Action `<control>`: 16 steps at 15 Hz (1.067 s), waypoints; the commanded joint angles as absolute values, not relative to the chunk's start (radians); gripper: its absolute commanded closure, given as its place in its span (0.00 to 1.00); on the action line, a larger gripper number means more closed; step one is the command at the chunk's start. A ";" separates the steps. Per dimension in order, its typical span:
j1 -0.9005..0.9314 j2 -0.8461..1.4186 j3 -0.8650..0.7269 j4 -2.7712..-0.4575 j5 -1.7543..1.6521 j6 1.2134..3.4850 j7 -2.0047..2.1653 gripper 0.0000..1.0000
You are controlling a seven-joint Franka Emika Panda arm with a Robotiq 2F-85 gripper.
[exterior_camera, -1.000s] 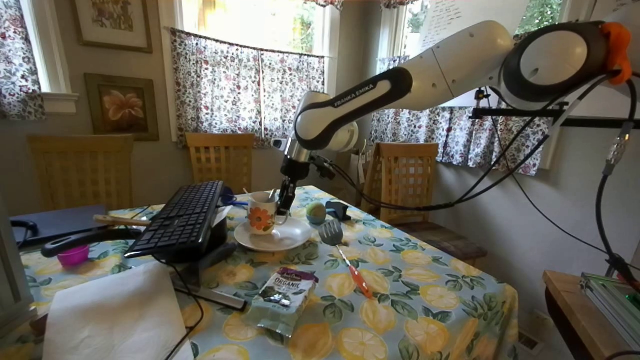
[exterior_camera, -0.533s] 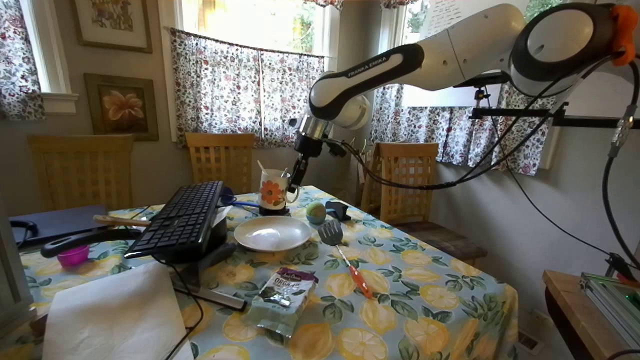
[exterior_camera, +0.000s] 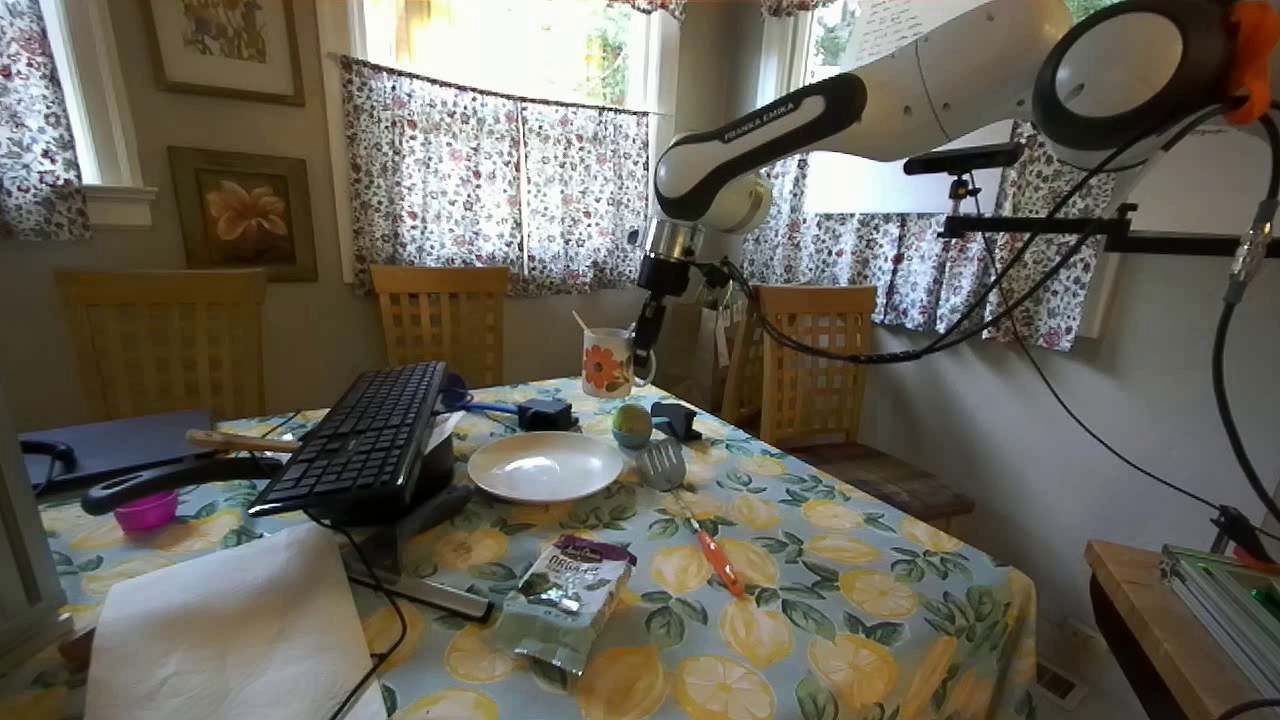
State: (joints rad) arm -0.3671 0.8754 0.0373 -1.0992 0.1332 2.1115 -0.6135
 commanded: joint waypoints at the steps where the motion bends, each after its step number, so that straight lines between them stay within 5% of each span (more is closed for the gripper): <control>1: -0.379 0.913 -0.003 -1.033 0.150 2.090 -0.452 0.98; 12: -0.382 1.084 -0.059 -0.779 0.177 2.101 0.084 0.98; 13: -0.379 1.035 -0.057 -0.889 0.140 2.119 0.012 0.90; 16: -0.379 1.057 -0.057 -0.845 0.153 2.118 0.063 0.90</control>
State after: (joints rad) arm -0.3790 1.0575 -0.0568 -0.8451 0.1532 2.1180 0.0637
